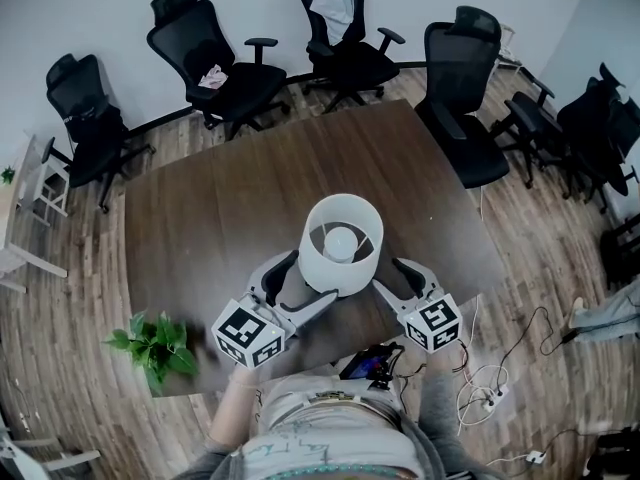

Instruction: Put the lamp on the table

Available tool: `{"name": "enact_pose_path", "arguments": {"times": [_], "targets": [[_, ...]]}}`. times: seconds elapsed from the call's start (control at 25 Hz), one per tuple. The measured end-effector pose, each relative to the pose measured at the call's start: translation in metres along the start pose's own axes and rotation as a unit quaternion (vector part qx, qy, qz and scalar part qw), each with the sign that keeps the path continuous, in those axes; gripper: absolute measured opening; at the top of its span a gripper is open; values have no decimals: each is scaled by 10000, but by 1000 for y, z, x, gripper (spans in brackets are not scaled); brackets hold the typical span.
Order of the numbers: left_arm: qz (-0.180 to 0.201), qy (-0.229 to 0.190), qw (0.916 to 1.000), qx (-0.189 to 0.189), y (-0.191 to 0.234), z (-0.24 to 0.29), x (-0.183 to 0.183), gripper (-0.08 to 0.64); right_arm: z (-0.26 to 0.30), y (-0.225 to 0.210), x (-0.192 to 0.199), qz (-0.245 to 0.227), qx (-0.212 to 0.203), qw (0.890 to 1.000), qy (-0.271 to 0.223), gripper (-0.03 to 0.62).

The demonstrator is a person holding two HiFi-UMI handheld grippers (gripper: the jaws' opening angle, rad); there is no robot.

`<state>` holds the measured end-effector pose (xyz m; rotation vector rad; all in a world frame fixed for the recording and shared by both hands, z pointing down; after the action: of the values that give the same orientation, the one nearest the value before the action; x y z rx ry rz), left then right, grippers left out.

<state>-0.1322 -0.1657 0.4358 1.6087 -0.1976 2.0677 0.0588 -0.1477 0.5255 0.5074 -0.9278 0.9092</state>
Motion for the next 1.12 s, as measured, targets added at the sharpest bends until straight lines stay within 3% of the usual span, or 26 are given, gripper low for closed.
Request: {"name": "enact_pose_path", "arguments": {"times": [0.52,0.72,0.92,1.12], "targets": [[-135,-82,9984,-550,-10,-8,-2,396,-19,0,-27,-320,-609,9974,-216,235],[-187,-87,9967,-788,-18,-11,-1,378,-25,6,-39,-465,-740,9955,-373,178],[-201,-147,9951,-954,-26,-13,-3,285,-28,6,-47,-534,-761,9945,-490,113],[-172,-117,9946,-1021,-35,-13,-2,253,-29,13,-51,-598,-833,9936,-477,94]]}}
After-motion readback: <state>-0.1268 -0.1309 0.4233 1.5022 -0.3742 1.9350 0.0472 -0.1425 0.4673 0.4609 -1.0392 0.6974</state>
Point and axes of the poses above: the fingertips, and each gripper's own axes: z forward along the fingers, y to its left, x out of its underside, the point moved 4 cm from there along -z, backward along the fingers, and after that the axes turned 12 degrees about y, right-handed, at the moved point
